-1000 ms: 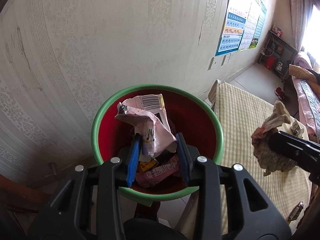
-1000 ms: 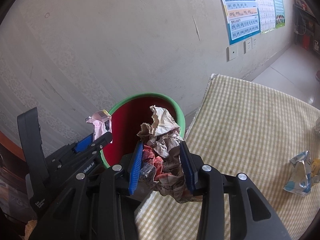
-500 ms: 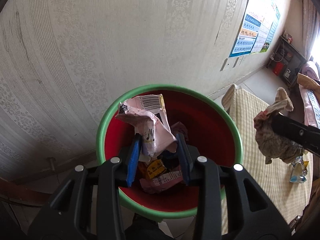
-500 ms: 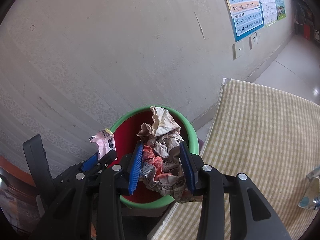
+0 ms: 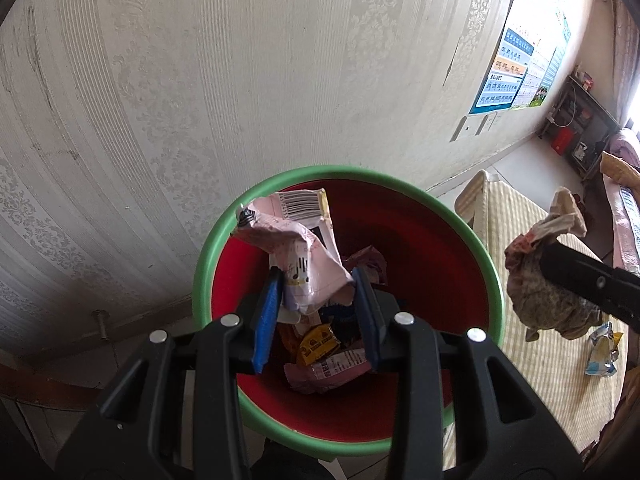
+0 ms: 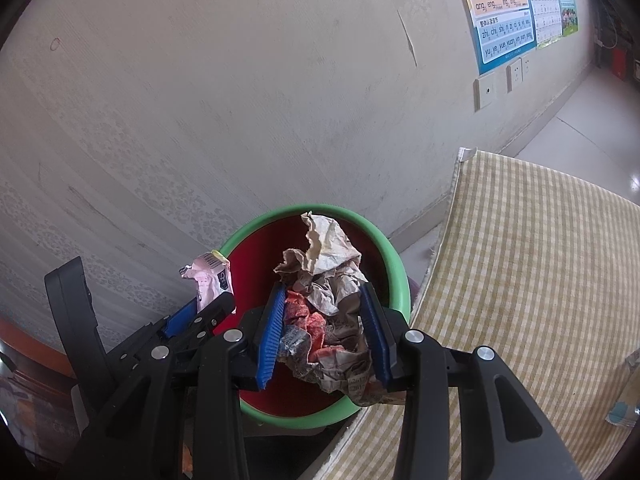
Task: Collect trash
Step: 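Open left tool dropping pink-white wrapper into bin while right drops paper wad, then grasp the brown foil wrapper with right tool while left grasps silver-blue wrapper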
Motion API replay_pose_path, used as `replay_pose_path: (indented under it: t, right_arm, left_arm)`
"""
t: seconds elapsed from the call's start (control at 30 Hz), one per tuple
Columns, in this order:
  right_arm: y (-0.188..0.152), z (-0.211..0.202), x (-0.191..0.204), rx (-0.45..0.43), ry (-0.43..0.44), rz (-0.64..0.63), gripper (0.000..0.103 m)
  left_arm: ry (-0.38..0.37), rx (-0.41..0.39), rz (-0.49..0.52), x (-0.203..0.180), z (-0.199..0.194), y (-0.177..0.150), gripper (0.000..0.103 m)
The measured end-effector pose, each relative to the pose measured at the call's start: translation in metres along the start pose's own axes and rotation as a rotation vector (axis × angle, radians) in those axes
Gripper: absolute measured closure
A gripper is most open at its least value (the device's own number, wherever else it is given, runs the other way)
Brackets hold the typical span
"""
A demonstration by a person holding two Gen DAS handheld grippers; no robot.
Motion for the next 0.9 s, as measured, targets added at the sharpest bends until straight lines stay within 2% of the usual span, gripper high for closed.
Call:
replay_pose_path:
  t: [0.17, 0.2, 0.23, 0.3, 0.37, 0.6, 0.77, 0.9]
  right_arm:
    - [0.002, 0.002, 0.003, -0.003, 0.019, -0.001, 0.062]
    - [0.003, 0.003, 0.003, -0.007, 0.026, 0.001, 0.058]
    - [0.004, 0.003, 0.003, -0.013, 0.034, 0.003, 0.051]
    - [0.006, 0.000, 0.004, -0.029, 0.045, 0.010, 0.041]
    - [0.006, -0.005, 0.004, -0.046, 0.053, 0.014, 0.037]
    - [-0.017, -0.051, -0.014, -0.077, -0.001, -0.005, 0.037]
    - [-0.055, -0.115, -0.049, -0.101, -0.116, -0.050, 0.036]
    - [-0.094, -0.168, -0.094, -0.094, -0.218, 0.000, 0.035]
  left_arm:
    - [0.011, -0.007, -0.017, 0.002, 0.002, 0.002, 0.067]
    - [0.013, -0.008, -0.023, 0.003, 0.002, 0.003, 0.058]
    - [0.015, -0.011, -0.029, 0.004, 0.002, 0.003, 0.042]
    - [0.014, -0.023, -0.039, 0.005, 0.000, 0.004, 0.035]
    - [0.024, -0.027, -0.028, 0.004, -0.002, 0.002, 0.034]
    - [0.016, -0.068, 0.011, -0.008, -0.031, -0.007, 0.033]
    - [-0.028, -0.081, 0.039, -0.032, -0.055, -0.021, 0.033]
    - [-0.076, -0.096, 0.111, -0.067, -0.078, -0.041, 0.032]
Point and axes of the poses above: each gripper's, at about its wrist camera, not at the fingertips, and z roughly the way its jaws point, x to its left, y to its top, the point moved 6 cm from there along z, roughly the way its jaws point, and after that the axes turned 1 degree about y, right-handed, at the moved point
